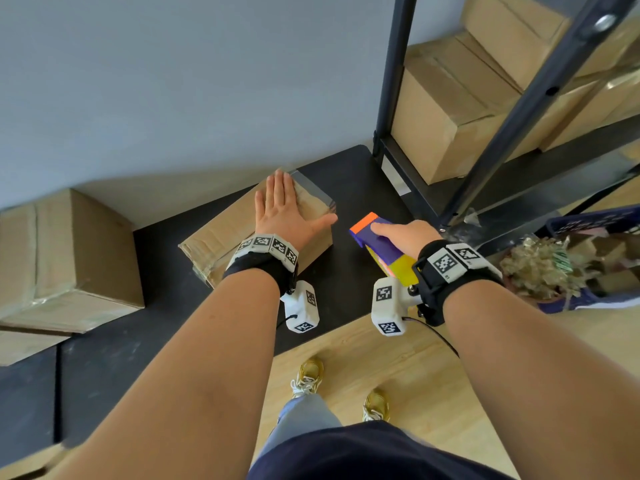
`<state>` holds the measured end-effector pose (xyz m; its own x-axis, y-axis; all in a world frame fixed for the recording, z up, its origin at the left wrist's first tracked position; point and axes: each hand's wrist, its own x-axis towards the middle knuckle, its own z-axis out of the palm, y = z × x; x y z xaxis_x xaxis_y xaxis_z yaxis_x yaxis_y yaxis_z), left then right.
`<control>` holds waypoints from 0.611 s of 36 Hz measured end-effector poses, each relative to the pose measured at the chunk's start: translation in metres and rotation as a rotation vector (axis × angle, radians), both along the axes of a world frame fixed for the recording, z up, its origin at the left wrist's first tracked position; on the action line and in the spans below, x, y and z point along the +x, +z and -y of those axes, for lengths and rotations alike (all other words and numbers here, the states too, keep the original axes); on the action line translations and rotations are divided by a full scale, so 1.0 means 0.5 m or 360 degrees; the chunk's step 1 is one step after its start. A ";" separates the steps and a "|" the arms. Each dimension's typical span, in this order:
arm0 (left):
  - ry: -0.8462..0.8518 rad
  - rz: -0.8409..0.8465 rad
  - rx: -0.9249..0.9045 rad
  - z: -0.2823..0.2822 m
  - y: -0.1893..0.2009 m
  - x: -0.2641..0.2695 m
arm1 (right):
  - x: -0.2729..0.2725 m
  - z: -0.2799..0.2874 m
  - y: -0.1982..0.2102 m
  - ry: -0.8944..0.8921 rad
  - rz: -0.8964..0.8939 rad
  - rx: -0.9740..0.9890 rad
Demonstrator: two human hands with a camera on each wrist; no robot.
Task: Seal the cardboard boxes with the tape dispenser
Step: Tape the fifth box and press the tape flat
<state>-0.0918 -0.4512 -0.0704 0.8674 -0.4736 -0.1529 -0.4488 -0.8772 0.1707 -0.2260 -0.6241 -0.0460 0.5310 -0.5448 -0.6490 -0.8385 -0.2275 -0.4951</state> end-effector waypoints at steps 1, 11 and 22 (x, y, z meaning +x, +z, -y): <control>-0.0002 0.0007 -0.0002 0.000 -0.001 0.000 | 0.001 -0.004 -0.001 0.0015 0.0003 0.0016; -0.0002 0.0064 -0.0031 0.004 -0.009 0.001 | 0.001 -0.048 -0.068 0.0221 -0.0015 -0.0291; -0.0017 0.0174 -0.0304 0.002 -0.007 -0.018 | 0.031 -0.072 -0.136 0.0254 -0.0218 -0.0319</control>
